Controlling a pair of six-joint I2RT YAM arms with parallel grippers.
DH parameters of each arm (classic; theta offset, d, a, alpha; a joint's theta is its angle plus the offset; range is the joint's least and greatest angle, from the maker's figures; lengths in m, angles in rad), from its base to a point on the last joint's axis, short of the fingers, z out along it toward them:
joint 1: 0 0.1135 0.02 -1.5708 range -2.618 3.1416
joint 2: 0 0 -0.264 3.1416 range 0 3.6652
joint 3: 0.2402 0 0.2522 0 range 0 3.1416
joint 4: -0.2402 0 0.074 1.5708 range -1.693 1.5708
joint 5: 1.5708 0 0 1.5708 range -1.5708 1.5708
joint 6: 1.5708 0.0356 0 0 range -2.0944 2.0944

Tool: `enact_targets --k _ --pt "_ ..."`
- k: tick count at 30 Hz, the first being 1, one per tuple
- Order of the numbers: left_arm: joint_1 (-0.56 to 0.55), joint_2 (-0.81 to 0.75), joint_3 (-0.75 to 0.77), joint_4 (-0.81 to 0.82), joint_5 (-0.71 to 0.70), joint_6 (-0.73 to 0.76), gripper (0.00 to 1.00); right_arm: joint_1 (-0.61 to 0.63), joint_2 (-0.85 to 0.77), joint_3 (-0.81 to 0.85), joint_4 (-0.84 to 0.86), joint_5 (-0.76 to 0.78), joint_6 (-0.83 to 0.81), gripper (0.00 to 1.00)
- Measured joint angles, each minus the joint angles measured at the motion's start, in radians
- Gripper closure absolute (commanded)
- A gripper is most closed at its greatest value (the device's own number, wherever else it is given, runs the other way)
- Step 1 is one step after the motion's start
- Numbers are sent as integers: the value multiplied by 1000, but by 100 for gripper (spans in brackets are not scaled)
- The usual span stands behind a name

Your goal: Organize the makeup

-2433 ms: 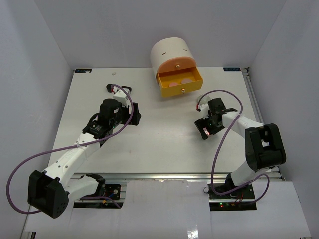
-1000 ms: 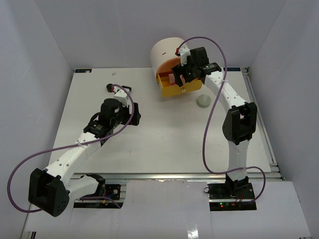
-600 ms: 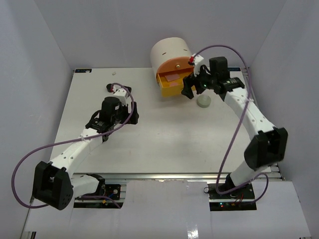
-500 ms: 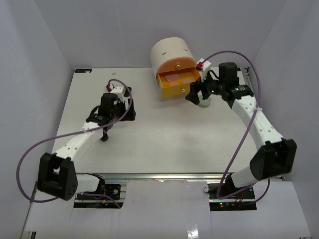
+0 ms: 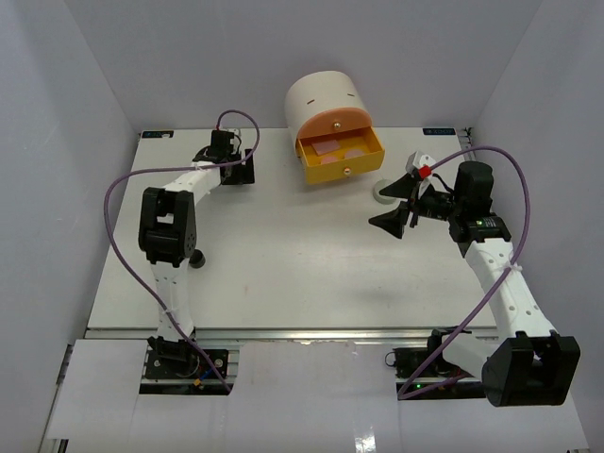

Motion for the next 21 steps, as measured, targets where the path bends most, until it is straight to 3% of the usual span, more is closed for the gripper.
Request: enact_targets --k 5,14,17,21 --pt "0 103 177 -34 -59 64 2 -9 1 0 14 -21 0 10" --pt "0 198 276 -38 -88 139 2 -12 11 0 17 -19 0 10" --pt "0 225 292 -38 -78 146 8 -19 14 -1 17 -18 0 10" --pt "1 234 303 -37 -61 146 30 -24 16 -1 18 -16 0 10"
